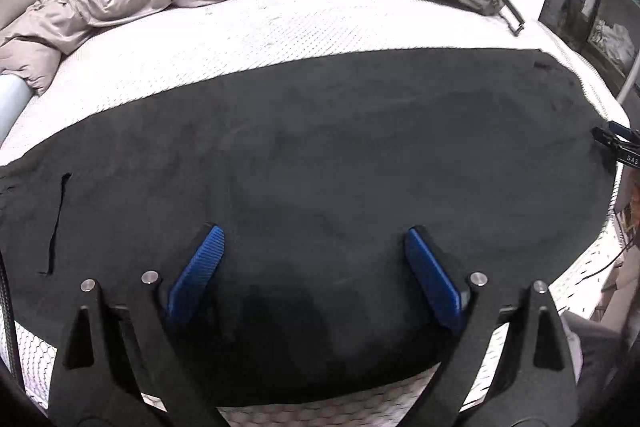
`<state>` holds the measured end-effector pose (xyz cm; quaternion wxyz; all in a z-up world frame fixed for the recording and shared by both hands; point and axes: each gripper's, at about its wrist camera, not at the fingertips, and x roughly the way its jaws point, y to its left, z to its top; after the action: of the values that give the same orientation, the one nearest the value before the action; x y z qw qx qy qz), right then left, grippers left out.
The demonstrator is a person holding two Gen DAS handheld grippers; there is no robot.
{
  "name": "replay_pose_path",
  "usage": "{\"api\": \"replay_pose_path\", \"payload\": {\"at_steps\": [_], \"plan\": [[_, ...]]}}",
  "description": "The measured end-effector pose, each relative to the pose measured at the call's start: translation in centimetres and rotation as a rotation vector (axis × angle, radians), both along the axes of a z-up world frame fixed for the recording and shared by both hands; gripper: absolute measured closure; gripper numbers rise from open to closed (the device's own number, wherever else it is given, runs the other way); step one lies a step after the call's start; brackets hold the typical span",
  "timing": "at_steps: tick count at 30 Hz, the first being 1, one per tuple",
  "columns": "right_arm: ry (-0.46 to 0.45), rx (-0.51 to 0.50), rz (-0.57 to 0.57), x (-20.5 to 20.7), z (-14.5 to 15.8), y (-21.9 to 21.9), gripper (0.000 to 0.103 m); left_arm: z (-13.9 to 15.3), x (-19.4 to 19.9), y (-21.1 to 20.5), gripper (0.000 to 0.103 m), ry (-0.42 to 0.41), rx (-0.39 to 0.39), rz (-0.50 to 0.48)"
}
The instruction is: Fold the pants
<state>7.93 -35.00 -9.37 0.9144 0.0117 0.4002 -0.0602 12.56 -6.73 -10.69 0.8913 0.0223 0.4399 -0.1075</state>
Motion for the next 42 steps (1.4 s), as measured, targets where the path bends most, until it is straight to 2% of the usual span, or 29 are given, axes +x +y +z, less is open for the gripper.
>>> {"api": "replay_pose_path", "payload": {"at_steps": [2, 5, 8, 9, 12, 17, 19, 22, 24, 26, 28, 30, 33, 35, 36, 40, 42], "plan": [[-0.032, 0.050, 0.042, 0.4, 1.3, 1.5, 0.002, 1.0, -0.1, -1.8, 0.012, -0.015, -0.015, -0.032], [-0.034, 0.035, 0.115, 1.7, 2.4, 4.7, 0.002, 2.1, 1.3, -5.7, 0.012, -0.028, -0.025, -0.103], [-0.017, 0.096, 0.218, 3.4, 2.3, 8.2, 0.002, 1.8, 3.1, -10.3, 0.012, 0.006, -0.034, -0.161], [-0.007, 0.085, 0.233, 4.0, 2.0, 9.1, 0.002, 1.4, 3.5, -11.5, 0.012, 0.034, -0.015, -0.180], [0.074, -0.035, 0.264, 6.2, -0.3, 10.4, 0.002, -0.1, 4.0, -13.1, 0.010, 0.073, 0.050, -0.202], [0.046, -0.043, 0.119, 5.6, -1.4, 4.9, 0.004, -0.3, 3.7, -9.4, 0.007, 0.061, 0.029, -0.112], [0.043, -0.205, 0.014, 5.2, -1.2, 4.6, 0.003, 0.0, 2.9, -7.9, 0.008, 0.056, 0.021, -0.076], [0.050, -0.104, -0.001, 4.3, -0.5, 4.2, 0.003, 1.3, 0.9, -7.1, 0.014, 0.026, -0.004, -0.075], [0.050, -0.039, 0.033, 3.3, 0.5, 4.8, 0.003, 2.3, -0.8, -7.3, 0.014, 0.000, -0.054, -0.130], [0.029, 0.046, 0.130, 2.1, 1.5, 6.7, 0.003, 2.5, -2.1, -8.5, 0.014, -0.006, -0.080, -0.191], [0.000, 0.133, 0.260, 1.3, 2.2, 9.7, 0.003, 1.8, -2.8, -9.6, 0.013, 0.002, -0.047, -0.237], [-0.011, 0.154, 0.340, 0.9, 2.3, 11.8, 0.003, 0.8, -3.1, -9.7, 0.013, 0.010, -0.012, -0.223], [0.027, 0.079, 0.385, 0.8, 0.8, 14.3, 0.003, 0.9, -4.0, -7.6, 0.012, -0.003, -0.011, -0.203], [0.053, 0.003, 0.353, 0.6, -0.4, 13.9, 0.002, 0.9, -4.5, -5.6, 0.011, -0.006, -0.009, -0.172], [0.051, 0.003, 0.333, 0.5, -0.7, 12.8, 0.002, 0.9, -4.9, -4.2, 0.010, -0.006, -0.009, -0.151], [0.049, -0.096, 0.145, 1.0, -0.8, 8.5, 0.001, 1.0, -6.1, 1.5, 0.009, -0.010, -0.024, -0.045], [0.049, -0.099, 0.087, 0.9, -0.7, 7.6, 0.001, 1.3, -6.5, 4.3, 0.009, -0.001, -0.019, 0.024]]}}
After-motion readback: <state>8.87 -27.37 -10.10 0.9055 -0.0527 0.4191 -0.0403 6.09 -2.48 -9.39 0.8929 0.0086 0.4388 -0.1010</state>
